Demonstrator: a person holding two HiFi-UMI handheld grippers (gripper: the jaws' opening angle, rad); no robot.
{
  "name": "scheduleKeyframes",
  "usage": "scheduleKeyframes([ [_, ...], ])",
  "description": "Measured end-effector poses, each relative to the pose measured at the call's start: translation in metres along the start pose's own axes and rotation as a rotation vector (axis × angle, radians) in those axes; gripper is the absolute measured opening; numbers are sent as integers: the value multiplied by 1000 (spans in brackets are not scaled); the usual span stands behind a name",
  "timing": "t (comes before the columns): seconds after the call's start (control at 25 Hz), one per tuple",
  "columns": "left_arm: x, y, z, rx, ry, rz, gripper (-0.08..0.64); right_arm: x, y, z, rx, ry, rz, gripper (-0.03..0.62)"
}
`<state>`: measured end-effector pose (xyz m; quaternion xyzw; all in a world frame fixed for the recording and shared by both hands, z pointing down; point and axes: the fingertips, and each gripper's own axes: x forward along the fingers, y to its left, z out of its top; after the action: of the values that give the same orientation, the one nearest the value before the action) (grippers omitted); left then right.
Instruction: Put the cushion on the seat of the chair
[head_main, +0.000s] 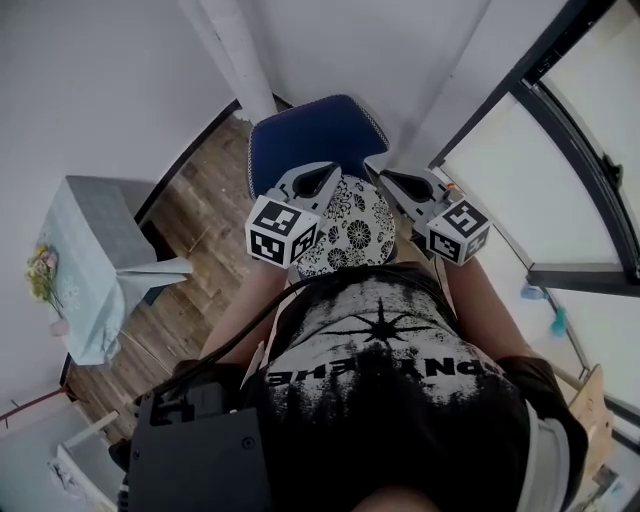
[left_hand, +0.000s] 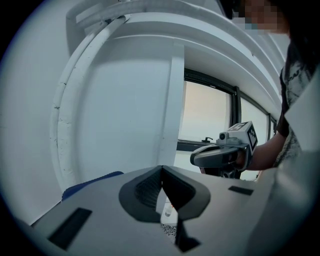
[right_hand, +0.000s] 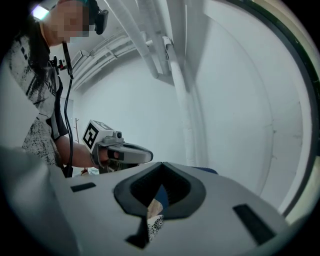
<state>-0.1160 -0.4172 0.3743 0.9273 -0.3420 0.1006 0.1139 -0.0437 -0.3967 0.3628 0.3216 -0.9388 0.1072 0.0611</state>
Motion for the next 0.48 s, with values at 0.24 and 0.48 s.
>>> scheduleKeyframes([
  [0.24,-3,3,-4,-5,4,11,15,8,0,0,-15,12,5,17],
  [0.48,-6,2,-14,-39,8,17,15,13,7,-1,-11,31,30,17],
])
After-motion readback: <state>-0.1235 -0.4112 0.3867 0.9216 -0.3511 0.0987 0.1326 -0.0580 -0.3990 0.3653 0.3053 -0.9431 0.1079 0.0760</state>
